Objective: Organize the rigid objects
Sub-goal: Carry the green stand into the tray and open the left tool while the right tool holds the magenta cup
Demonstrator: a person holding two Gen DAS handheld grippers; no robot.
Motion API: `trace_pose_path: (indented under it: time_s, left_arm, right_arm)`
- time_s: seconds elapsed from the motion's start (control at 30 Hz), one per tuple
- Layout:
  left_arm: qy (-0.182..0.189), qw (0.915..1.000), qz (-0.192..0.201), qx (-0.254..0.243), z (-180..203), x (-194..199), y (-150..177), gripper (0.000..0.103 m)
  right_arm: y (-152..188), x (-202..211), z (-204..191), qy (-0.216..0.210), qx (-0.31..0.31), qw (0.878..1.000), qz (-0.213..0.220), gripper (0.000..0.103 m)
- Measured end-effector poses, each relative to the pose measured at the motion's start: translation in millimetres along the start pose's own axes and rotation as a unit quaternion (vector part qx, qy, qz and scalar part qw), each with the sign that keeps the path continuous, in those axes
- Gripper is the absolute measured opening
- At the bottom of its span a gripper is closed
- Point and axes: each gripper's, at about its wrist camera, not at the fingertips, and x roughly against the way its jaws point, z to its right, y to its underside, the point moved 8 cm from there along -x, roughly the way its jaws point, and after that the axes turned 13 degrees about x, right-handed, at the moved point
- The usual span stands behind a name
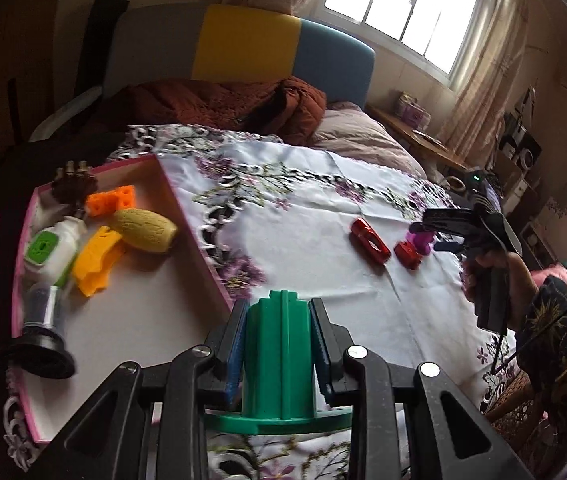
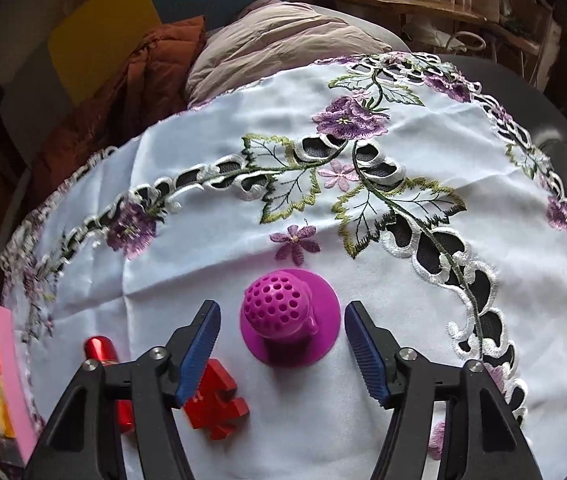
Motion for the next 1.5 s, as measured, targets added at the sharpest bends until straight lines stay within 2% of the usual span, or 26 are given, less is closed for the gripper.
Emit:
trace_pose_path:
  time_s: [0.2,0.4,0.43,0.47,0.5,0.53,0.7,0.9,1.07,1.33,1.43,1.5]
  left_arm:
    - [-0.044,0.9978,0.033,0.037,-56.5,30.5,-12.8,0.029]
    - [-0.084,0.9925,0.044,0.077,-108.8,51.4,-9.9,0.029]
    - [-0.089,0.9915,0.045,0.084,-115.8,53.4,-9.7,0.029]
    - [-0.090,0.9907,0.045,0.091,-120.7,54.1,-9.6,0.029]
    - [-0.089,0.9902,0.043,0.098,-125.2,54.5,-9.3,0.029]
    - [-0.087,0.9898,0.042,0.105,-128.0,54.2,-9.8,0.029]
    - [-0.069,0.9914,0.028,0.108,-121.2,42.0,-12.2,0.029]
    - [-0.073,0.9937,0.010,0.084,-105.1,9.9,-24.7,0.029]
    - [-0.067,0.9939,-0.010,0.087,-101.9,-17.1,-40.6,0.029]
    - [-0.102,0.9894,-0.054,0.089,-113.1,-68.5,-52.6,0.029]
    - [-0.115,0.9887,-0.052,0.080,-114.7,-80.9,-57.1,0.030]
    - [-0.127,0.9875,-0.046,0.082,-115.7,-81.5,-60.8,0.035]
  right_arm:
    - [-6.3,8.1,9.0,-0.014,-0.039,0.999,0.024,0.071]
    - [-6.7,3.3,-6.6,0.012,0.017,1.000,0.021,0.070]
    - [-6.3,0.3,-9.6,0.023,0.032,0.999,0.017,0.064]
    - [-4.7,-1.6,-9.9,0.030,0.043,0.999,0.014,0.048]
    - [-2.6,-5.8,-10.1,0.042,0.054,0.998,0.003,0.037]
    - [0.2,-9.8,-10.5,0.045,0.060,0.997,-0.009,0.032]
    - [1.8,-7.3,-9.0,0.058,0.071,0.996,-0.008,0.032]
    - [2.4,-6.7,-10.2,0.066,0.079,0.995,-0.013,0.032]
    - [0.7,-4.0,-7.9,0.069,0.076,0.995,-0.010,0.032]
    - [0.5,-4.9,-9.1,0.076,0.084,0.994,-0.014,0.032]
    - [0.5,-5.1,-8.1,0.076,0.083,0.994,-0.014,0.032]
    - [0.8,-5.8,-7.9,0.076,0.083,0.994,-0.015,0.032]
